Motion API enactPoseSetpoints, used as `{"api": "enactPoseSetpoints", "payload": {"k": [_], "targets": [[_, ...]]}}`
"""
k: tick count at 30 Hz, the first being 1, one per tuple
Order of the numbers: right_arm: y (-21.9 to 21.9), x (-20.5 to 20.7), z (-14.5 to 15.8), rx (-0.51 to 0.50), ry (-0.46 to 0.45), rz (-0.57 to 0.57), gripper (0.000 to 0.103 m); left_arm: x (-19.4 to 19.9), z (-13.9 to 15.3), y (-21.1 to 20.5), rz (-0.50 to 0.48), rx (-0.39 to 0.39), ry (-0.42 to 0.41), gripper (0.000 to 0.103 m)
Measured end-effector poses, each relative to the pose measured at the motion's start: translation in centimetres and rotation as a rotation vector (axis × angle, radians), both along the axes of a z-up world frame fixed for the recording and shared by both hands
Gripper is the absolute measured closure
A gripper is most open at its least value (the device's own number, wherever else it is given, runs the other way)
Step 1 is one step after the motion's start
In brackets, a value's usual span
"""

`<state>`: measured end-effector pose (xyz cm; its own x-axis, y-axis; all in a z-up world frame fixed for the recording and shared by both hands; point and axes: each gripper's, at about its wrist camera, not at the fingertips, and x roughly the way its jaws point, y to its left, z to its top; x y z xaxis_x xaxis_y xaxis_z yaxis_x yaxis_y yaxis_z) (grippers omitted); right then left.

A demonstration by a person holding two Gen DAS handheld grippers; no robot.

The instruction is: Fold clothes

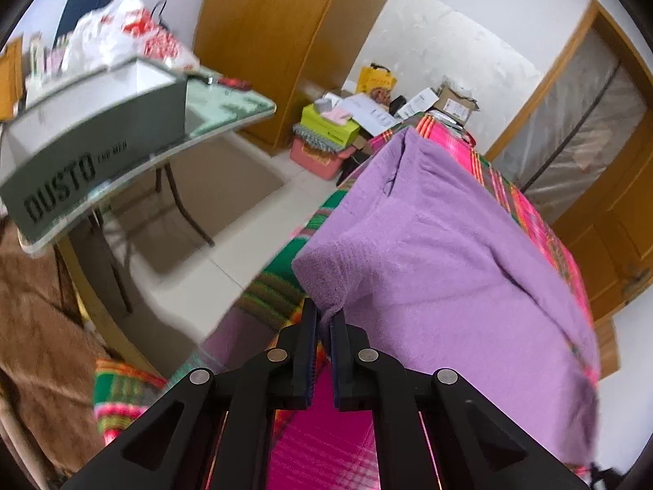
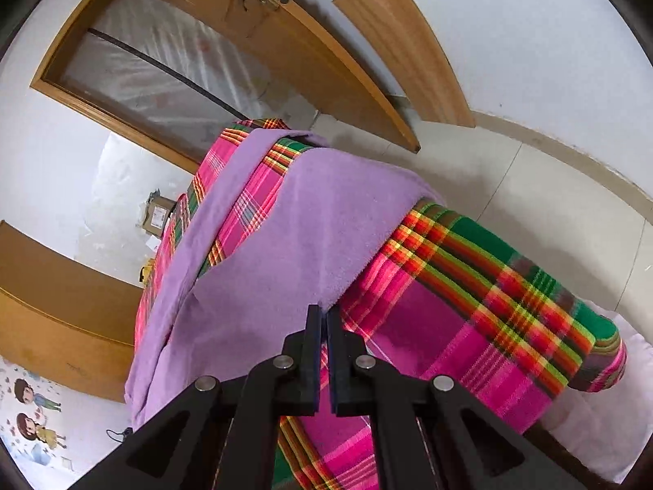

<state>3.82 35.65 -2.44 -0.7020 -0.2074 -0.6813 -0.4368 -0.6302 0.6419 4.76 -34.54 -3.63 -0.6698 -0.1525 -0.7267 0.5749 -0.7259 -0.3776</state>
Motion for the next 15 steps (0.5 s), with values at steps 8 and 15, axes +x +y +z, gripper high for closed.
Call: {"api": "enactPoseSetpoints", "payload": {"k": [8,15], "targets": [[-0.7,-0.3,1.2,0.079,-0.022,0.024,0.100,-0.8,-0.3,0.1,-0.040,-0.032,-0.063,0.098],[0.2,1.1,2.0,0.224,-0.094,-0.070,0.097,-0.8,-0.2,-0.2,-0.073,-0.030,-0.075,0.092]]}}
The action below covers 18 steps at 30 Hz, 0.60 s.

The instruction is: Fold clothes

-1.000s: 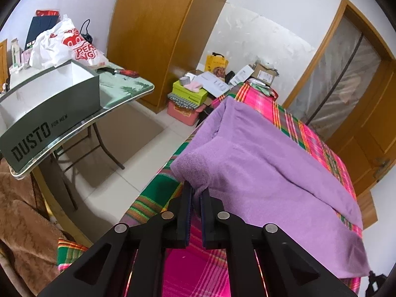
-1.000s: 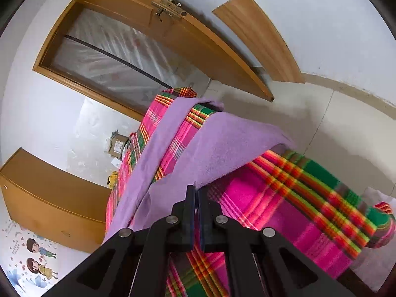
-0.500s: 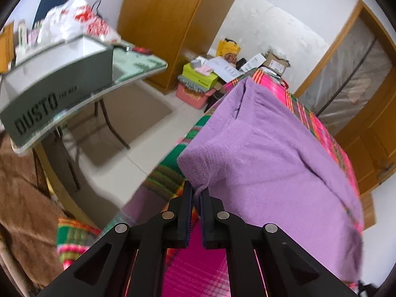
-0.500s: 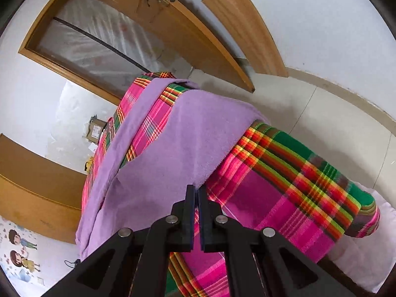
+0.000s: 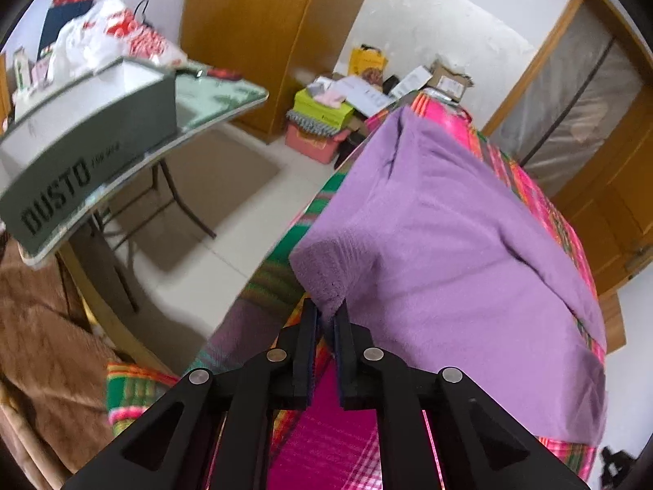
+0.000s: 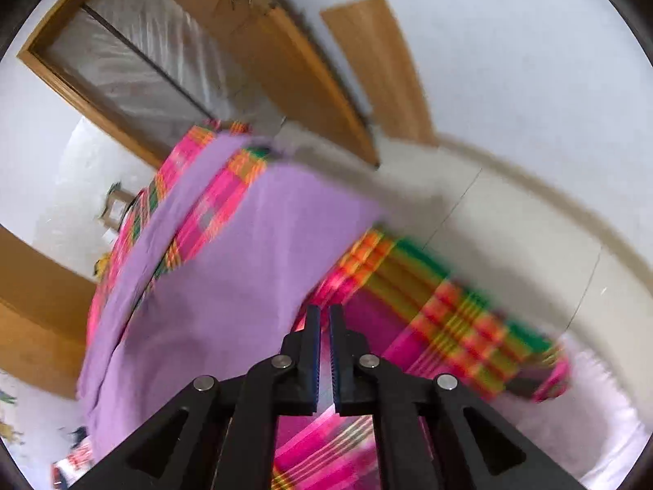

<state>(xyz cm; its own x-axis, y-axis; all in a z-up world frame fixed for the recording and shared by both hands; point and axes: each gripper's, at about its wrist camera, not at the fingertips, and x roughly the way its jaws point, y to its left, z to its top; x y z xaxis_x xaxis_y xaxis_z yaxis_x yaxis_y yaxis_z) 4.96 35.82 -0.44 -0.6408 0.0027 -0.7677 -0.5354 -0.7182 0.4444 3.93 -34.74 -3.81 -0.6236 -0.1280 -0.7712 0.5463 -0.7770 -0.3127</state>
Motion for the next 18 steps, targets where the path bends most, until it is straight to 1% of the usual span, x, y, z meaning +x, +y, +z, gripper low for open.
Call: {"api": "enactPoseSetpoints", "payload": {"k": [1,2,3,5,6,7,9,10,13,16,17,18], "targets": [[0.0,0.1,0.9,0.041,0.021,-0.006,0.097,-0.2,0.5,0.1,-0.005,-0.015,0.005,0.092],[-0.3,0.0,1.8,0.069,0.047,0.004,0.093,-0.4,0.9,0.2,-0.011,-0.030,0.008,0.092],[-0.8,-0.3,2.5,0.092,0.071,0.027,0.087,-0.8,1.3,0.3,-0.019,-0.045,0.008,0.091],[-2.6,-1.6,3.5,0.112,0.107,0.122,0.081,-1.3,1.8,0.3,-0.016,-0.075,-0.009,0.085],[-3.6,-2.2,3.7,0.115,0.119,0.172,0.081,-1.4,1.9,0.2,-0.010,-0.083,-0.027,0.080],[-4.7,-2.9,3.9,0.118,0.132,0.221,0.081,-1.4,1.7,0.0,-0.004,-0.083,-0.054,0.071],[-6.7,-4.0,4.1,0.119,0.146,0.304,0.080,-1.3,1.2,-0.5,0.007,-0.078,-0.103,0.067],[-7.6,-4.7,4.0,0.112,0.151,0.343,0.080,-1.1,0.8,-0.7,0.010,-0.064,-0.114,0.065],[-9.9,-6.4,3.7,0.089,0.155,0.428,0.080,-0.9,0.8,-1.0,0.008,-0.052,-0.107,0.065],[-12.4,-8.2,3.9,0.082,0.166,0.513,0.078,-1.8,2.2,-0.8,-0.002,-0.103,-0.086,0.065],[-13.5,-8.9,4.0,0.084,0.171,0.545,0.076,-2.0,2.8,-0.6,-0.004,-0.124,-0.077,0.065],[-14.4,-9.4,4.1,0.089,0.176,0.575,0.070,-2.2,3.5,-0.5,-0.004,-0.150,-0.068,0.065]]}}
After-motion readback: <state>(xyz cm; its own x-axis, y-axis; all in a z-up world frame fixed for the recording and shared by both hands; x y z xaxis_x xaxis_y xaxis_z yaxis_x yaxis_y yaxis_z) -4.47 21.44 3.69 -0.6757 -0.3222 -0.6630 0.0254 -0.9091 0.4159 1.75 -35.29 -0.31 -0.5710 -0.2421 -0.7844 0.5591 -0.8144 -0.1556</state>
